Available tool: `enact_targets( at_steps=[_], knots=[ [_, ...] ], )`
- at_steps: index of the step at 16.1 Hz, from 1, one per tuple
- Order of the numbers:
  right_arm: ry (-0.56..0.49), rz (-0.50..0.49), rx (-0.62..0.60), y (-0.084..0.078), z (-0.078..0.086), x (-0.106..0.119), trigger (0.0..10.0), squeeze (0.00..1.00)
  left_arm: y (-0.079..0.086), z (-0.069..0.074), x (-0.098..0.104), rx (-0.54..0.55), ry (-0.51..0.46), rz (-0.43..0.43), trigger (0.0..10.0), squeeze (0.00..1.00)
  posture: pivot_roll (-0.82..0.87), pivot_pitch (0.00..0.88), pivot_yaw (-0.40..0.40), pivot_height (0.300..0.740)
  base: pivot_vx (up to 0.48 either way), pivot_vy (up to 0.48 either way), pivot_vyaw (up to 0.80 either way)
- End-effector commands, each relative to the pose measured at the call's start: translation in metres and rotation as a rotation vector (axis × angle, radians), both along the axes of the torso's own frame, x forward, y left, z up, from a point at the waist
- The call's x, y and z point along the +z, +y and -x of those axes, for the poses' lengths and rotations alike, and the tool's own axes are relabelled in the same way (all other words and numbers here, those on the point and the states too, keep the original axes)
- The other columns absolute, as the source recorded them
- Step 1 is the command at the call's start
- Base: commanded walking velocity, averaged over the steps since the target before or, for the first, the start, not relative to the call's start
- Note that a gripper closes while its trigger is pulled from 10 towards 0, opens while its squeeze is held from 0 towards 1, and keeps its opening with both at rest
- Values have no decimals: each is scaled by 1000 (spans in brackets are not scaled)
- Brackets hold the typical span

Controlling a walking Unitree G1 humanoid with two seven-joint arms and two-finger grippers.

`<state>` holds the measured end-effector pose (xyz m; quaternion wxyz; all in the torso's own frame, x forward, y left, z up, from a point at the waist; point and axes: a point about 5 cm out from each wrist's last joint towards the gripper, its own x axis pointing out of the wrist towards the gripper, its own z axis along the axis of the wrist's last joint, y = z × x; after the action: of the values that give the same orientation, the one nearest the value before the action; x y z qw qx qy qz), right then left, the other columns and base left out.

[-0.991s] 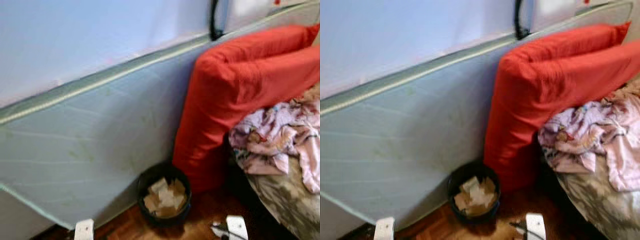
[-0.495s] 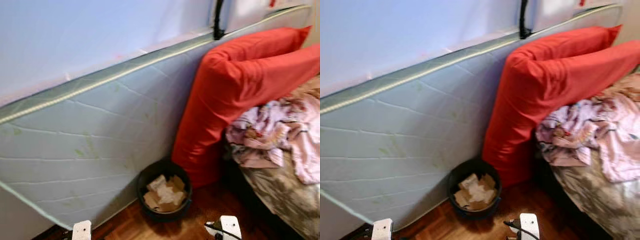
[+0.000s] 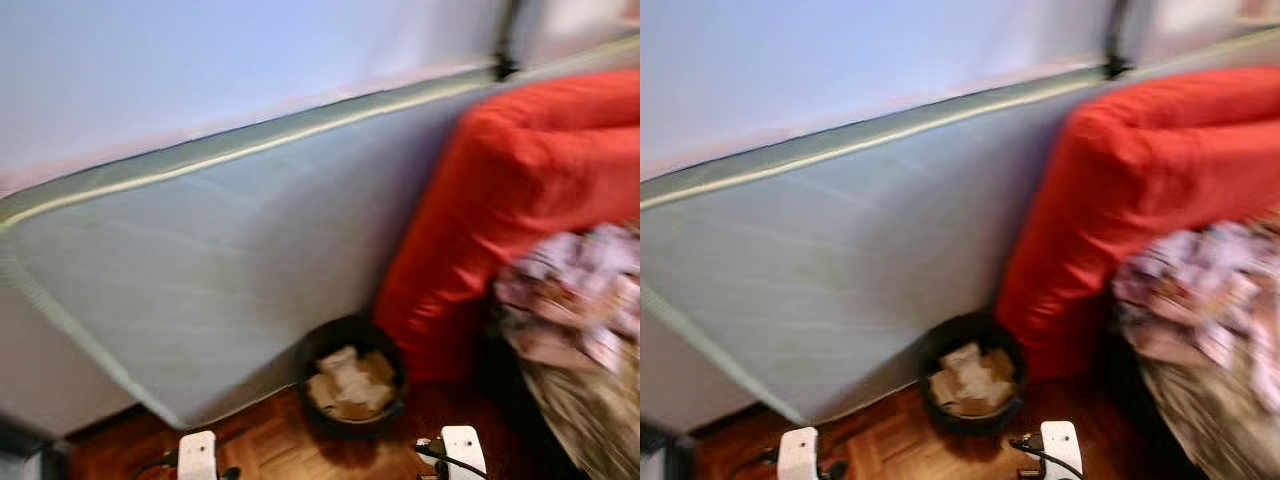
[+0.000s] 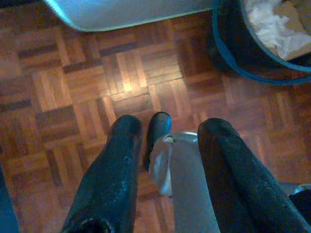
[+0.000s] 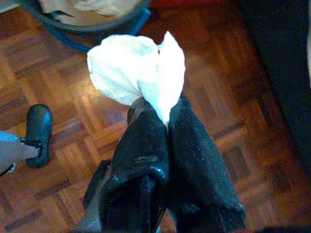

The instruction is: Clean up the room

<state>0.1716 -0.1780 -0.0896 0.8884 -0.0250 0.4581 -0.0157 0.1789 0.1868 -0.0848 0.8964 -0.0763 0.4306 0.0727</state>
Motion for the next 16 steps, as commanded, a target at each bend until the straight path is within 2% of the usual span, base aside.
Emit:
enact_targets(
  at_steps=[1, 3, 4, 6, 7, 10, 11, 12, 14, 15, 16],
  knots=[
    [15, -1, 3, -1, 4, -2, 10000, 0, -4, 0, -1, -15, 17, -10, 10000, 0, 41, 15, -1, 740, 0, 0, 0],
    [18, -3, -5, -1, 5, -2, 10000, 0, 24, -1, 4, 10, 13, -31, 10000, 0, 44, 14, -6, 740, 122, 0, 0],
    [17, -12, -5, 0, 4, -2, 10000, 0, 47, 3, 7, 31, 12, -49, 10000, 0, 44, 15, -8, 740, 255, 0, 0],
    [15, -21, 0, 2, 4, -2, 10000, 0, 59, 6, 9, 43, 14, -57, 10000, 0, 46, 12, -9, 740, 264, 0, 0],
    [15, -24, 3, 2, 4, -2, 10000, 0, 59, 8, 8, 44, 15, -57, 10000, 0, 44, 10, -7, 740, 270, 0, 0],
    [19, -4, 22, 2, 4, -2, 10000, 0, 33, 12, 0, 19, 30, -36, 10000, 0, 41, 4, -1, 740, 270, 0, 0],
    [12, 2, 27, 2, 3, -2, 10000, 0, 17, 12, -3, 5, 32, -23, 10000, 0, 40, 2, -1, 740, 270, 0, 469],
    [15, 7, 32, 2, 4, -2, 10000, 0, 11, 12, -4, -1, 34, -18, 10000, 0, 40, 0, -1, 740, 274, 0, 575],
    [22, -8, 9, 2, 5, -3, 10000, 0, 12, 15, -5, -2, 36, -19, 10000, 0, 39, 0, 0, 740, 270, 0, 291],
    [21, -7, 14, 2, 5, -2, 10000, 0, 21, 17, -4, 3, 38, -26, 10000, 0, 39, 0, -1, 740, 274, 0, 0],
    [20, -2, 40, 3, 4, -2, 10000, 0, 38, 20, -2, 16, 38, -39, 10000, 0, 38, 0, -2, 740, 274, 0, 0]
  ],
)
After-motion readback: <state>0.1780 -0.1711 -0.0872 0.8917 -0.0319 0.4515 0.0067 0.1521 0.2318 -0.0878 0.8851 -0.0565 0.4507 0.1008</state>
